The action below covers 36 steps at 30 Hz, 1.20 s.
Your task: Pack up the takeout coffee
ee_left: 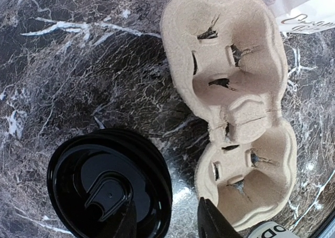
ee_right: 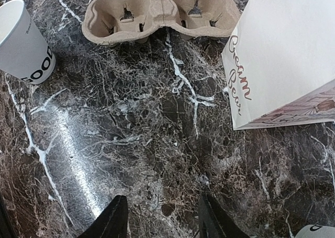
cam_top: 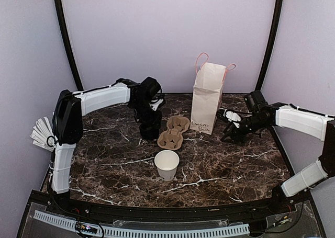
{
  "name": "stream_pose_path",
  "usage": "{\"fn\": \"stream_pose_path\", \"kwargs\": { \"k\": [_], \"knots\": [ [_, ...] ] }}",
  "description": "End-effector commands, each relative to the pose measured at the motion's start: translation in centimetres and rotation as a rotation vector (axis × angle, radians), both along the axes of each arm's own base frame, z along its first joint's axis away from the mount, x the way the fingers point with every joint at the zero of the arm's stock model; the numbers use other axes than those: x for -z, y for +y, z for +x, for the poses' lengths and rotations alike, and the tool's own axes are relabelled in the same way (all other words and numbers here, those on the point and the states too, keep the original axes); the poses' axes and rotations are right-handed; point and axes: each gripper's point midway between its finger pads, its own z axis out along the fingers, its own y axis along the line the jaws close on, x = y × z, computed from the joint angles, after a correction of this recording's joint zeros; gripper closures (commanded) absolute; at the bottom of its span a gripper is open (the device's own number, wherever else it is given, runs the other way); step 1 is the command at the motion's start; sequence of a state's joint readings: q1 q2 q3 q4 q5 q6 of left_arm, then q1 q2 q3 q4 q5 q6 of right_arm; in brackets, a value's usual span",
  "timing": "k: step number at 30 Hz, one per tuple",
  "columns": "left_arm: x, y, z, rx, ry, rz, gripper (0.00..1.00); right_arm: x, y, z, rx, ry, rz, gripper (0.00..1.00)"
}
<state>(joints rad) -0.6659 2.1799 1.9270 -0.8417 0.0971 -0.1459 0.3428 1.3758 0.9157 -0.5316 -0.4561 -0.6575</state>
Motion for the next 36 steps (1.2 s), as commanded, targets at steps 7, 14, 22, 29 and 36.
{"fn": "stream_pose_path", "kwargs": {
  "k": [7,14,22,29,36],
  "knots": [
    [1.1,0.3,0.2,-0.01,0.001,0.023,0.7,-0.1,0.5,-0.1,-0.02,0.008,0.001,0.53],
    [1.5,0.4,0.1,-0.007,0.001,0.029,0.82,-0.2,0.8,-0.3,-0.027,0.023,0.012,0.53],
    [0.1,0.8,-0.4,-0.006,0.017,0.054,0.93,0.2,0.7,-0.3,-0.021,0.036,0.002,0.52],
    [-9.0,0.0,-0.8,0.021,-0.147,-0.015,0.95,0.0,1.5,-0.9,-0.047,0.08,0.042,0.52],
    [-16.9,-3.4,-4.2,0.105,-0.214,-0.348,0.96,-3.6,2.4,0.1,-0.016,0.031,0.12,0.5]
  ]
}}
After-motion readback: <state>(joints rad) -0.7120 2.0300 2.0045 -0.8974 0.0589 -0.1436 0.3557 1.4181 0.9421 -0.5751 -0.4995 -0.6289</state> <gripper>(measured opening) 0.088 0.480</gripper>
